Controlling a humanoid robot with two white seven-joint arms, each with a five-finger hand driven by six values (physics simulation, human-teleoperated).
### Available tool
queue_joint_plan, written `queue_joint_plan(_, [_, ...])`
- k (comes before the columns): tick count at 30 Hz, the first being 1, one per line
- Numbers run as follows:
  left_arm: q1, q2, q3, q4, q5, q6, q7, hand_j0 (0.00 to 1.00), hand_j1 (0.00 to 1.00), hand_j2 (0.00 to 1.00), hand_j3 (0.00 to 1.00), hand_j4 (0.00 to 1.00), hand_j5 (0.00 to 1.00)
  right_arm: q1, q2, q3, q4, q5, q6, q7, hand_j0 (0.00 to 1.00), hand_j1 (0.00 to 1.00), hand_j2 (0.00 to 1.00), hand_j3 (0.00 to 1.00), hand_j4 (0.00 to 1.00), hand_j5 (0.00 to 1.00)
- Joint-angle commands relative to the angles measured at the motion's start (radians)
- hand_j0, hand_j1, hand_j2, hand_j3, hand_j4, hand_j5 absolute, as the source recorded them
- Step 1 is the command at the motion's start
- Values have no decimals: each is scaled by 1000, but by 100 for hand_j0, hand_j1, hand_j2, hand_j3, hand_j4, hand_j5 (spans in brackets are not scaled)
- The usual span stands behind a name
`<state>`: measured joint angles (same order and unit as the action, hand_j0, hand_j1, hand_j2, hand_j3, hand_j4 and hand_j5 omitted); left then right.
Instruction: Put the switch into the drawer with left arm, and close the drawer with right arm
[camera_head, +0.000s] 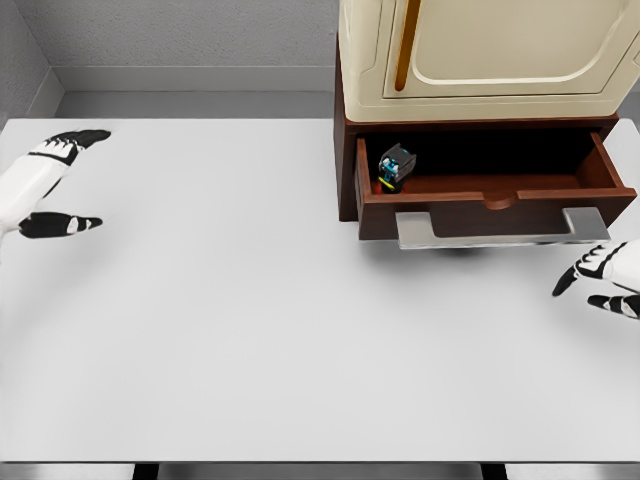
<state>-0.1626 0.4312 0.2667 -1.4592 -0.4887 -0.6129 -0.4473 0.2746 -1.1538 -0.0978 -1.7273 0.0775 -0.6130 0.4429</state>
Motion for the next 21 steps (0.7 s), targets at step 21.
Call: queue_joint_plan(21, [0,-34,63,16,10,2,-111,100,100,100,100,100,100,-215,19,193,5,-19,2,-7,60,60,60,60,60,60])
